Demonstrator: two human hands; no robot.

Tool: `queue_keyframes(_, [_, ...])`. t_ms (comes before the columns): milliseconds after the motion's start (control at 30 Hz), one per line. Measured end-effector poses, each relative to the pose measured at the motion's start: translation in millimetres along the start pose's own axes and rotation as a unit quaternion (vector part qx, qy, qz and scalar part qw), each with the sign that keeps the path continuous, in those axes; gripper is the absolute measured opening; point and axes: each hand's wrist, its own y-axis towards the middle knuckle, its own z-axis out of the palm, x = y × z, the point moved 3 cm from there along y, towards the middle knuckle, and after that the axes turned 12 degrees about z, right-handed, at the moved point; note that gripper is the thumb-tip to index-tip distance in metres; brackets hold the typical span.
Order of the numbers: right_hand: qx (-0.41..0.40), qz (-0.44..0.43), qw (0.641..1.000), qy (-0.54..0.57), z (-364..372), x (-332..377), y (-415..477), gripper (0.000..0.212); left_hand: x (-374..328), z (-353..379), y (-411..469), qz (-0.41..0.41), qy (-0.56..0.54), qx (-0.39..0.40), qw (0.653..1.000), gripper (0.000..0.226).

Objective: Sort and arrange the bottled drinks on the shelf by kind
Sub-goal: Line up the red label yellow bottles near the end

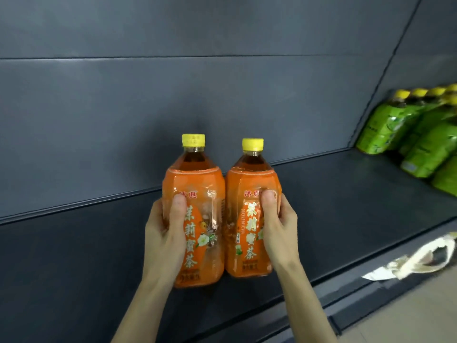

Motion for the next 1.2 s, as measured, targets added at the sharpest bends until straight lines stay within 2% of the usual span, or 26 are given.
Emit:
queue_keyframes(100, [-0.05,-0.015,0.999,-0.006,-57.6,12.1,-10.8,0.055,-9.4,48.8,-15.9,-0.001,-0.009,0.035,0.999,0.053])
queue_keyframes(233, [-0.11,-0.043,0.993,-0.024,-150.9,28.7,-29.4,0.041,-14.5,129.7,-54.2,-0.004,-0.032,0.076,0.997,0.062])
queue_keyframes(333, [-0.163,-0.051,0.984,-0.046,-232.6,39.7,-44.6,0.035,-21.0,203.9,-95.9,-0.005,-0.047,0.105,0.993,0.054])
queue_keyframes(500, [-0.232,-0.053,0.969,-0.062,-360.9,50.6,-68.2,0.039,-28.6,316.7,-159.9,-0.009,-0.065,0.149,0.987,0.05])
queue_keyframes(633, [-0.275,-0.051,0.958,-0.062,-437.9,57.0,-75.4,0.043,-34.3,388.9,-188.1,-0.004,-0.076,0.178,0.981,0.059])
queue_keyframes(800, [-0.304,-0.06,0.949,-0.056,-510.8,67.2,-55.4,0.04,-44.1,469.9,-193.1,0.008,-0.089,0.213,0.973,0.047])
queue_keyframes(1033, [-0.332,-0.073,0.938,-0.064,-614.2,80.2,7.6,0.042,-31.1,602.1,-176.9,0.037,-0.121,0.232,0.964,0.051])
queue_keyframes(1200, [-0.344,-0.071,0.934,-0.06,-686.0,93.6,53.4,0.038,-22.2,696.1,-164.5,0.02,-0.13,0.247,0.96,0.047])
